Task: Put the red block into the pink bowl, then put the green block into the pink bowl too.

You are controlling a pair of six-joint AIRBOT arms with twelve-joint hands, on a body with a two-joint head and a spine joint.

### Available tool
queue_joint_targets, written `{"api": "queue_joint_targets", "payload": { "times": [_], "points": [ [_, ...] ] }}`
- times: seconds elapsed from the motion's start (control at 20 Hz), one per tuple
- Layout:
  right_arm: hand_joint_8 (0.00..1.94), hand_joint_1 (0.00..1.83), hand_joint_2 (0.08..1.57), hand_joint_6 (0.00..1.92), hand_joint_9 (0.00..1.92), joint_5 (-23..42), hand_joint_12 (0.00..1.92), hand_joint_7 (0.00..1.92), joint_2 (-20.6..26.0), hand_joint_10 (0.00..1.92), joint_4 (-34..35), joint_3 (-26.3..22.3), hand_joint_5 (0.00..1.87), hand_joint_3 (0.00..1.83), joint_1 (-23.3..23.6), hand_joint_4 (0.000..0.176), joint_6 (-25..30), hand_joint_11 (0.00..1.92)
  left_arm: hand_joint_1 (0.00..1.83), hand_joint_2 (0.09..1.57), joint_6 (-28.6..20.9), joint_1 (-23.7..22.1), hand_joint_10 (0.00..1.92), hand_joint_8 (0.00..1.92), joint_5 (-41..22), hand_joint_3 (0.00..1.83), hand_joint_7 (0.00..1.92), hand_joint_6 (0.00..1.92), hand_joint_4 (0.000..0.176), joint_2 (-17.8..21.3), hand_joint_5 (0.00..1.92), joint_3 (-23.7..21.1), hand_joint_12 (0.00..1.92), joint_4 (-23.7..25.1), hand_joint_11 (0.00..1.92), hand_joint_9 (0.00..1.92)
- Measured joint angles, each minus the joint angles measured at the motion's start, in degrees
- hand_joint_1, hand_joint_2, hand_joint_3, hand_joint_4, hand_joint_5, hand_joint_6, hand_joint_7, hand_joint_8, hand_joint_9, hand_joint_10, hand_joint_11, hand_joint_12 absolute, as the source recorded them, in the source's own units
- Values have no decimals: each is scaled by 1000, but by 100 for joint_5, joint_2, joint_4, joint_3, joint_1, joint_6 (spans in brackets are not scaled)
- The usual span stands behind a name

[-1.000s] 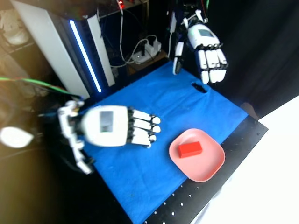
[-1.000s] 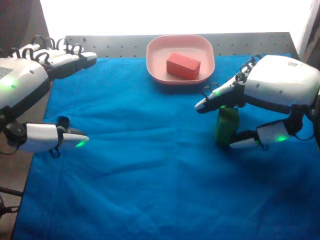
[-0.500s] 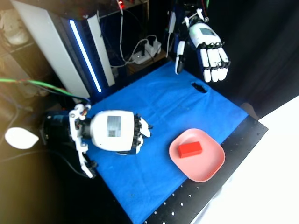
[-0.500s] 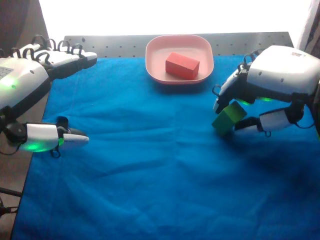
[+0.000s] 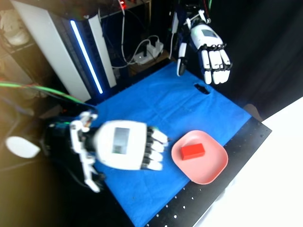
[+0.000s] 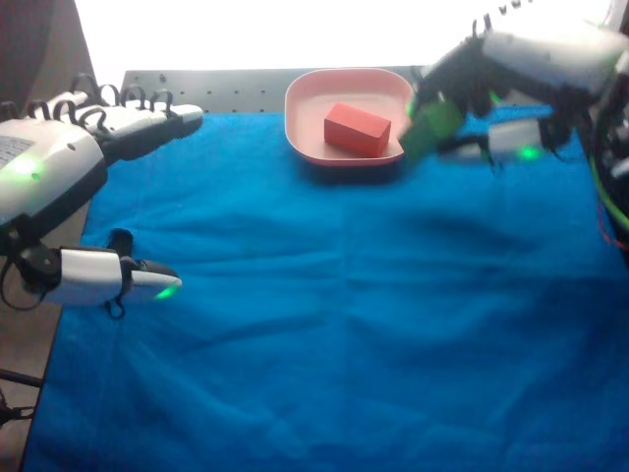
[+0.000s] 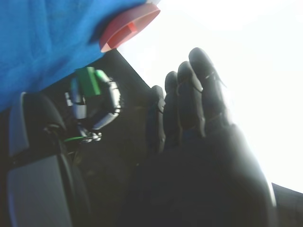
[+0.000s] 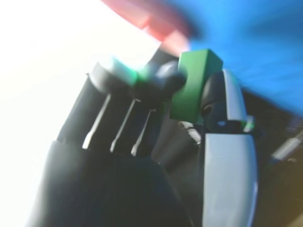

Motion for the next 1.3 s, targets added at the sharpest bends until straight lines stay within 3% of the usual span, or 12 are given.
{"api": "queue_joint_targets", "payload": {
  "times": [0.1,0.15,0.2,0.25,0.5,0.6,0.7,0.85,0.95,1.1,1.25,1.3],
  "points": [
    [1200,1225,1122,746,691,-79,1916,973,-208,1452,81,210,1012,1,190,0,2,350,919,846,0,0,5,2,0,0,237,2,98,-24,228,15,699,-35,0,207],
    [1200,1225,1122,746,691,-107,1916,973,-254,1452,72,262,1012,1,243,0,2,350,919,846,0,0,5,2,2,0,237,2,98,-24,228,15,699,-28,0,207],
    [1073,1271,1091,638,1044,-181,1655,1080,-382,1192,81,428,1038,0,380,0,2,796,905,845,-2,0,3,2,0,0,243,4,88,-24,222,15,664,-2,0,209],
    [1028,1199,1059,701,1186,-341,1733,1166,-636,1350,133,780,1108,5,595,0,2,999,907,848,0,4,0,2,4,0,250,4,62,-31,239,17,645,-2,0,202],
    [671,1167,1089,858,1095,-1054,1637,1190,-1067,1235,120,1307,1043,0,758,0,2,906,920,861,-122,4,0,0,28,2,241,1,77,-103,237,101,584,70,0,177],
    [1044,1167,1089,866,1053,-1246,1821,1132,-1172,1513,125,1491,1039,0,758,0,2,886,918,870,-175,4,1,1,22,4,217,0,81,-125,235,118,536,94,0,143],
    [994,1179,1069,785,1115,-1502,1739,1124,-1311,1422,151,1746,1087,0,767,0,2,1022,925,870,-188,4,4,0,24,2,211,0,64,-125,232,118,552,146,0,151],
    [1345,1187,1058,743,1119,-2011,1918,1120,-1602,1754,186,2168,1112,0,769,0,4,1062,890,866,-240,4,16,2,31,0,231,1,65,-127,249,118,718,234,0,227],
    [1234,1254,1094,505,898,-2181,1792,1003,-1670,1351,184,2227,1113,2,769,0,2,501,895,871,-243,2,11,2,33,1,234,0,56,-136,247,118,706,249,0,229],
    [1609,1184,1053,717,899,-2229,1920,909,-1711,1886,186,2264,1126,0,780,0,7,837,877,857,-284,-11,7,5,87,0,247,0,37,-219,238,184,701,267,0,231],
    [803,1143,1088,876,813,-2253,1686,968,-1718,1260,186,2264,1036,0,780,0,7,600,880,852,-299,-11,3,3,133,0,259,0,41,-243,240,184,697,299,0,230],
    [417,1082,1038,309,883,-2256,1457,1015,-1722,879,186,2264,849,0,780,0,7,617,880,846,-299,-11,2,1,133,0,257,0,35,-243,241,186,684,302,0,231]
  ]
}}
